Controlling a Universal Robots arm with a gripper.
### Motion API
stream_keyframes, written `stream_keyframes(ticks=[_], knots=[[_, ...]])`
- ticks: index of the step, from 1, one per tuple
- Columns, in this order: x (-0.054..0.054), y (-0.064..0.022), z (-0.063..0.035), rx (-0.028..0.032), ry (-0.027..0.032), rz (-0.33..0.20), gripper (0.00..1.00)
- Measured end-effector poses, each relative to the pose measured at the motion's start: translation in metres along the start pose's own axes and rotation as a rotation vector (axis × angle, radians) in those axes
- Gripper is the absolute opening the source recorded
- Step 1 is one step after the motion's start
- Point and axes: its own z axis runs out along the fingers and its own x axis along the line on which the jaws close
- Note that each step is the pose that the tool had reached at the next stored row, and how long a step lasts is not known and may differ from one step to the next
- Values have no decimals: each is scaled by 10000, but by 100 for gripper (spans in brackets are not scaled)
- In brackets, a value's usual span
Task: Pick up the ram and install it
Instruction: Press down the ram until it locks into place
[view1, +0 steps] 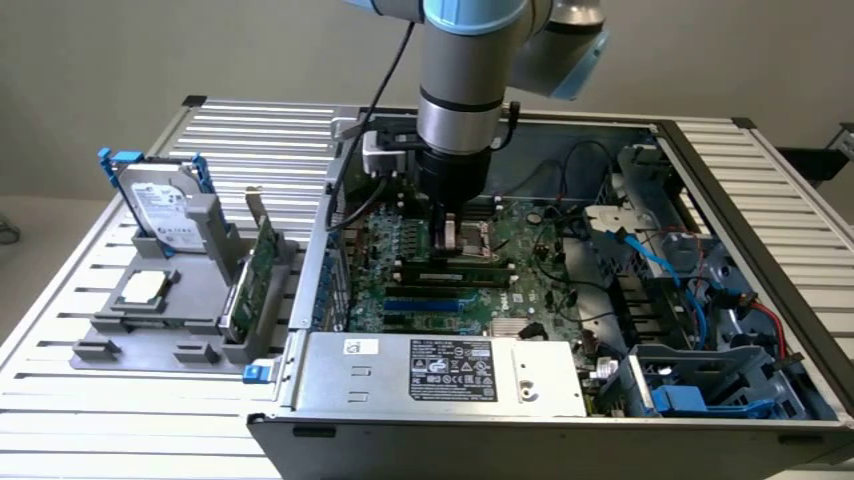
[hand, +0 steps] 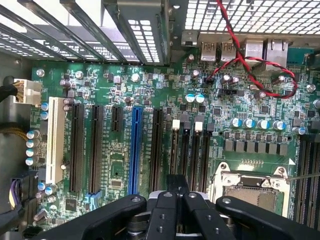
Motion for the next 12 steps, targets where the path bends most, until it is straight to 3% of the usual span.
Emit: stream_keyframes(ticks=[12], knots=[[-2,-2,62,-5,4,11,11]])
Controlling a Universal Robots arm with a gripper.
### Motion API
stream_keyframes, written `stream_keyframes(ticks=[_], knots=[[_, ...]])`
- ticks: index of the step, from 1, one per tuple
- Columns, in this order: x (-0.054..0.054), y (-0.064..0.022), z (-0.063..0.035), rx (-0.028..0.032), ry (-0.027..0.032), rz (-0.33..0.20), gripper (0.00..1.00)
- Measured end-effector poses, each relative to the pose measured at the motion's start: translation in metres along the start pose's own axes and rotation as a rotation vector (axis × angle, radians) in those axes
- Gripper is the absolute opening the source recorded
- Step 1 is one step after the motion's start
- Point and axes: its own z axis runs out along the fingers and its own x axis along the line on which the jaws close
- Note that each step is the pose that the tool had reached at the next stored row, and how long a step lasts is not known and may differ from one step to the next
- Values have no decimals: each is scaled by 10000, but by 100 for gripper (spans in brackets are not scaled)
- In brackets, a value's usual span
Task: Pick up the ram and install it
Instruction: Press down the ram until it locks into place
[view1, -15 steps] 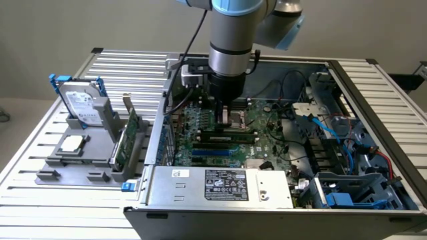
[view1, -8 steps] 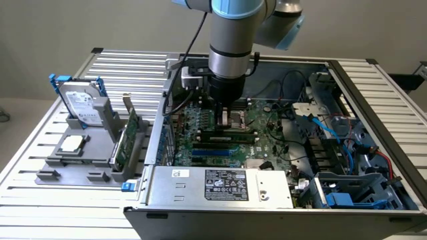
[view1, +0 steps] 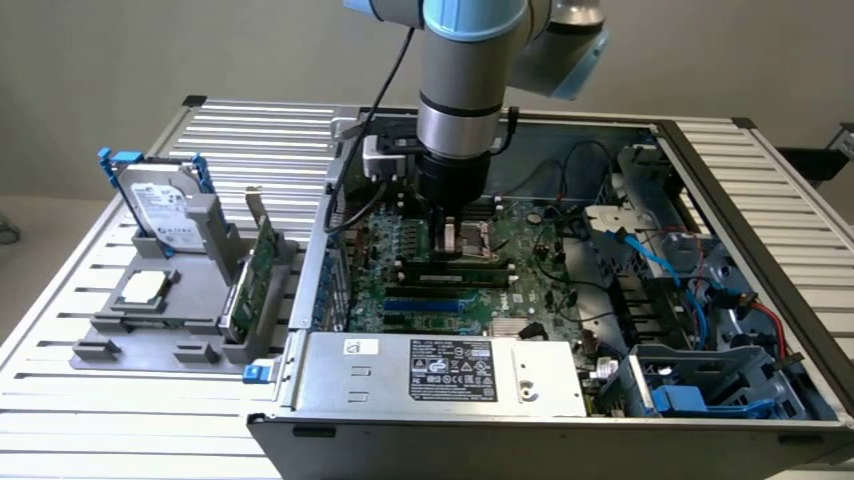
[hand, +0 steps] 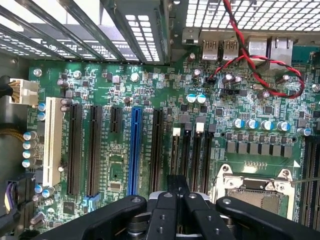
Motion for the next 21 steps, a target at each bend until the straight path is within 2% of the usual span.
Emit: stream_keyframes(ticks=[1,5,7,12,14,16,21], knots=[[-2,-2,-25,-1,-21,0,11],[12,-22,-211,-50,-7,-3,11],[19,-81,-276,-113,-6,-6,11],[31,-300,-324,-273,-15,-16,11],[35,-383,-329,-315,-15,-19,11],[39,-447,-331,-338,-16,-20,11],[43,-537,-334,-343,-14,-19,11]])
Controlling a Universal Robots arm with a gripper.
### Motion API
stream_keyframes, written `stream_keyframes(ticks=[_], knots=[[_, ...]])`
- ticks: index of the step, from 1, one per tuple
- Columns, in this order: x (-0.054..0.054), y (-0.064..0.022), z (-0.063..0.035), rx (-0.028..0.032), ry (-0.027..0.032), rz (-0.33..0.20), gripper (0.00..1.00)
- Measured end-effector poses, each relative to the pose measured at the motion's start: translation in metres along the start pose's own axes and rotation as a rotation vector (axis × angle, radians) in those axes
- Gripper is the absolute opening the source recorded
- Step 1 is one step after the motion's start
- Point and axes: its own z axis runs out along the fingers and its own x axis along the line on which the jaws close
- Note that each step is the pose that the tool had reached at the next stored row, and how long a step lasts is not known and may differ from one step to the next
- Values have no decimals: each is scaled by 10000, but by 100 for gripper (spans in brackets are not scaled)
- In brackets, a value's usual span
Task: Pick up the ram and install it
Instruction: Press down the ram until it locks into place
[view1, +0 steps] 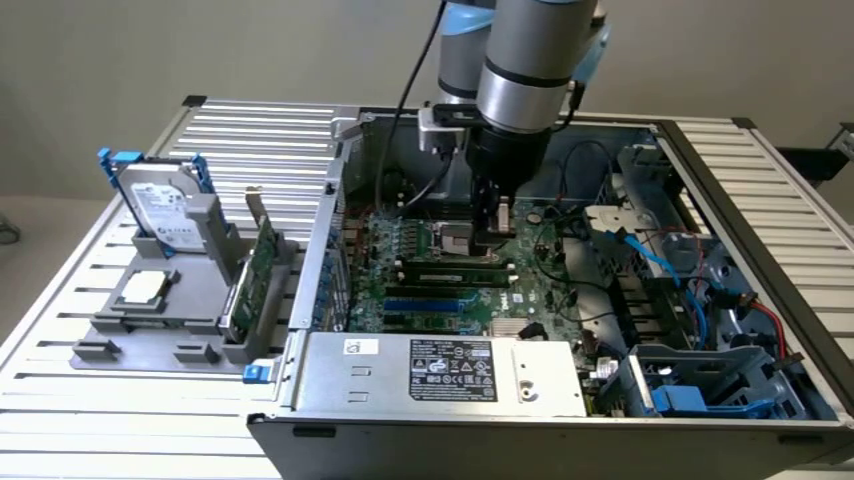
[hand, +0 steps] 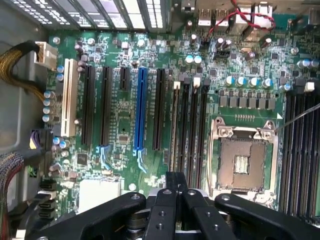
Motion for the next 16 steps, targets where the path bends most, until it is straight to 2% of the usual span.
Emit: stream_keyframes(ticks=[3,9,12,16], knots=[[3,-49,-2,0,0,-2,11],[14,-63,51,1,0,0,11],[16,-68,102,42,3,1,11],[15,-71,167,129,5,8,11]])
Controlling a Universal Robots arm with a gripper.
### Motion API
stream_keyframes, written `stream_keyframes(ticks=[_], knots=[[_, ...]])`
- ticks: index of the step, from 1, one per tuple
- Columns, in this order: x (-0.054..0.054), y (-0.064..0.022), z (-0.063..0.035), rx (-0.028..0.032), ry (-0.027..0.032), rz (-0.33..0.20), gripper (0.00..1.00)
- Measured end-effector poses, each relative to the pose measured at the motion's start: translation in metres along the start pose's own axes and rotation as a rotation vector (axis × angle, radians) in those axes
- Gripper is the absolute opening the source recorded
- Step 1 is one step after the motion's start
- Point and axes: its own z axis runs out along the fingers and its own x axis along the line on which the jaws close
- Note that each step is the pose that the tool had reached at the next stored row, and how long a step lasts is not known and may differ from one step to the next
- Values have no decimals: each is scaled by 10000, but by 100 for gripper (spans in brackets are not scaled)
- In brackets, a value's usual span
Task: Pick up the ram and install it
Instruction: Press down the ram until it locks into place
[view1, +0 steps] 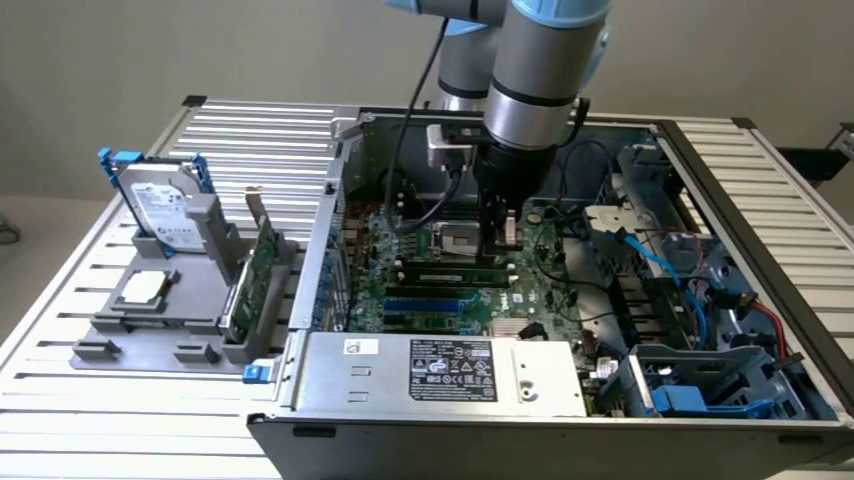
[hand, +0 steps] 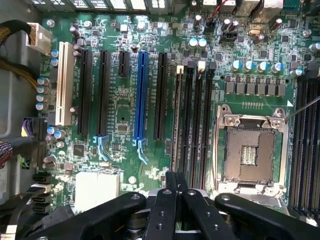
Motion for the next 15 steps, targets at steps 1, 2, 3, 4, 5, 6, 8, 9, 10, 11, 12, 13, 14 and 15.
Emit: stream_keyframes(ticks=[1,2,3,4,5,6,8,9,10,11,12,13,14,15], knots=[[0,-1,15,24,2,1,11],[-1,-2,28,43,2,2,11],[-1,-2,41,62,3,3,11],[-1,-2,52,75,4,4,11],[-1,-1,62,86,4,9,11],[-2,2,70,92,3,12,11],[-1,5,78,92,5,21,11],[-2,7,82,92,4,27,11],[-2,8,87,92,2,32,11],[-3,9,93,92,3,39,11],[-3,10,101,91,3,46,11],[-4,11,109,91,2,54,11],[-4,11,117,91,3,60,11],[-3,11,124,89,8,67,11]])
